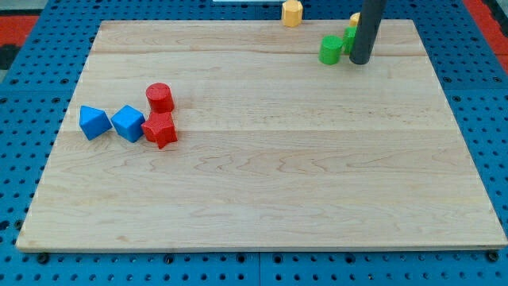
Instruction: Move the green blocks towards the top left corner of the board
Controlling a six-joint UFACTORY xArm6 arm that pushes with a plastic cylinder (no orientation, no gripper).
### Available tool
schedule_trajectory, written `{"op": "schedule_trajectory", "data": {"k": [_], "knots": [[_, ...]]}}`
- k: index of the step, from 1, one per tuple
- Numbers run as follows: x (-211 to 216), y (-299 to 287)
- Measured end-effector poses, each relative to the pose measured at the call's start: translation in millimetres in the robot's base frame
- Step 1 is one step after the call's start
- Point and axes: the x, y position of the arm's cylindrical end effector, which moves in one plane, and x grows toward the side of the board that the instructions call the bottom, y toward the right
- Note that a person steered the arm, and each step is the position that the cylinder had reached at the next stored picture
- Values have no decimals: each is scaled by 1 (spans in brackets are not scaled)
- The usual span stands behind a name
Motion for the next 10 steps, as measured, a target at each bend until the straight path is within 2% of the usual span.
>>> {"op": "schedule_trajectory", "data": {"k": [1,2,3,5,7,8,10], "knots": [[18,34],[-32,127],[-73,173],[-104,173],[-59,170],[-9,148],[6,125]]}}
